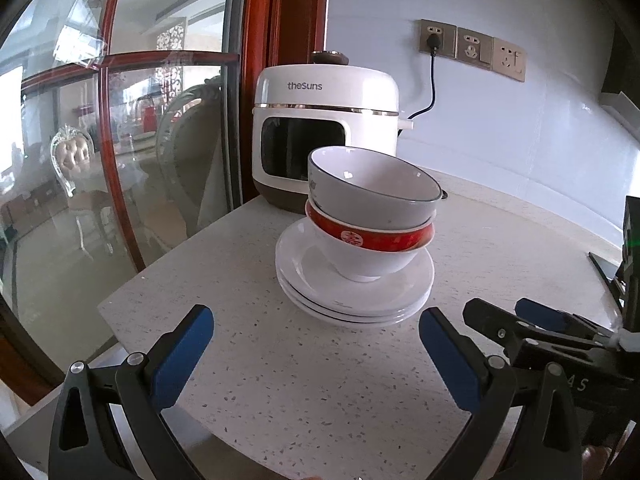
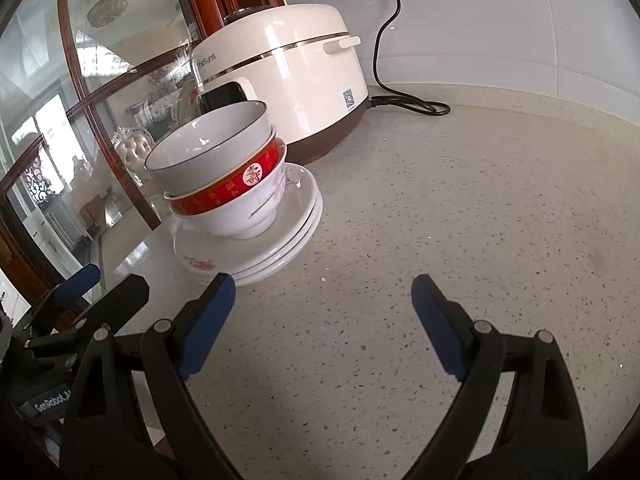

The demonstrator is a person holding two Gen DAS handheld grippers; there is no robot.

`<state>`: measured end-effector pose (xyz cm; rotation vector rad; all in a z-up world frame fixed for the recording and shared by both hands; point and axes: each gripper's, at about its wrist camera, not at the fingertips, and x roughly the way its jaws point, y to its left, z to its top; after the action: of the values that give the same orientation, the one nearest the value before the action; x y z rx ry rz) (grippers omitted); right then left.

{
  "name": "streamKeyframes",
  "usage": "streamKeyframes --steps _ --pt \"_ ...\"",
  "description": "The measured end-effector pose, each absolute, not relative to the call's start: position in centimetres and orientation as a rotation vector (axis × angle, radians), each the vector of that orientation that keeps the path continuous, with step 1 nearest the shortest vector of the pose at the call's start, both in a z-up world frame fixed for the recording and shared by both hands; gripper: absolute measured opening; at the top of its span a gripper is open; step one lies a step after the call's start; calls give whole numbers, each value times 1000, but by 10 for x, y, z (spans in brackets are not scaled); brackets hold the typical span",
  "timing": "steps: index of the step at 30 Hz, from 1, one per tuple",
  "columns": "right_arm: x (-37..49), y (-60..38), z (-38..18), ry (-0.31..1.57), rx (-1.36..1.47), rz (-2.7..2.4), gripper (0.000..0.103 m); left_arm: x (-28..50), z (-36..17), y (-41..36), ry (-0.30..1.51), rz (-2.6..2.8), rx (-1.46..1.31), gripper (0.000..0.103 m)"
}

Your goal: Organize plates and bowls

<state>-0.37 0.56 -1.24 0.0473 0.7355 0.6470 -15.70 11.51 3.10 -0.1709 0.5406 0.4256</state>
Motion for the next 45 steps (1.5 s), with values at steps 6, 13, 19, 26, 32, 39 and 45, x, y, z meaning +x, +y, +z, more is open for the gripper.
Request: streamKeyframes --steps 6,13,19,26,32,39,45 --pt "-5 5 -11 733 47 645 91 -159 32 116 532 430 -168 103" --pt "-4 5 -12 737 41 648 91 -160 34 115 528 429 -167 103" --pt "-5 3 -11 736 43 650 91 -159 33 119 533 421 -174 103" --pt "-4 2 -12 738 43 651 91 -158 32 120 535 410 -176 103" --pt "-4 2 -12 739 42 651 91 -159 31 119 534 411 -178 103" --pt "-5 2 -12 740 42 652 91 -159 31 120 534 412 -179 103" --pt "-5 1 -12 741 42 656 91 -159 30 120 536 410 -181 103"
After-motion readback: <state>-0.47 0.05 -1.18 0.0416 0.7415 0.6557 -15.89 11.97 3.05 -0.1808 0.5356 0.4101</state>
